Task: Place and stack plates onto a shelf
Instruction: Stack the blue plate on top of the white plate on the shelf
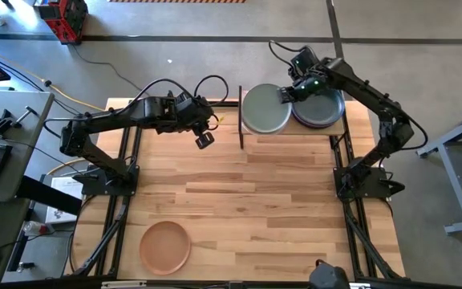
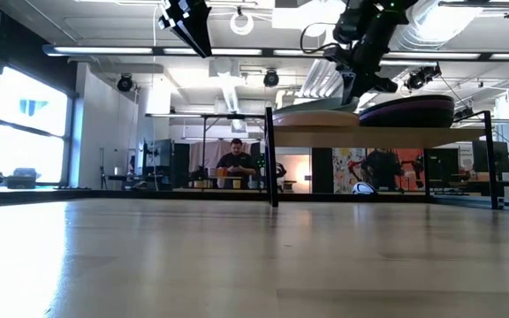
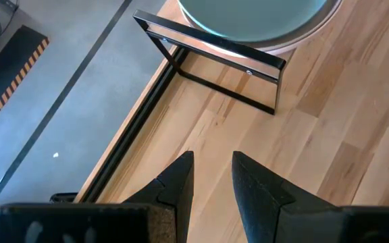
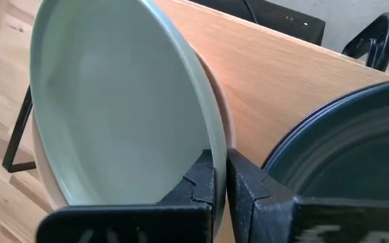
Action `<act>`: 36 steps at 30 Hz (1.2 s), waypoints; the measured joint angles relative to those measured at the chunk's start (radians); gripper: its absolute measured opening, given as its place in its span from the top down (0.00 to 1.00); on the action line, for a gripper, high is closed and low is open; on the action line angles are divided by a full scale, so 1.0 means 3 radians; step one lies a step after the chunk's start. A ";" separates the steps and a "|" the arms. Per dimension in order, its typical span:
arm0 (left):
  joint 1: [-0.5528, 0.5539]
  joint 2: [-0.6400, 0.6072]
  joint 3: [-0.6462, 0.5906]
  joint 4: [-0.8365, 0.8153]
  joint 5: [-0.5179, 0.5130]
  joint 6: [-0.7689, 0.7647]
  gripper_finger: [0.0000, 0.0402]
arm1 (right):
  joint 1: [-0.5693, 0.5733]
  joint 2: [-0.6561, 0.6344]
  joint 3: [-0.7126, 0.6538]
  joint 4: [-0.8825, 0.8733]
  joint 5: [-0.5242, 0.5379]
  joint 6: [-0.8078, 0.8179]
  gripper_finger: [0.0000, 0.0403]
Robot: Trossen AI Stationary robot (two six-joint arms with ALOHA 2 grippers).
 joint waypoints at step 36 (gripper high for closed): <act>0.0003 0.0001 -0.0001 -0.0268 -0.0002 -0.0001 0.78 | 0.0048 -0.0022 0.0000 -0.0025 -0.0185 0.0119 0.75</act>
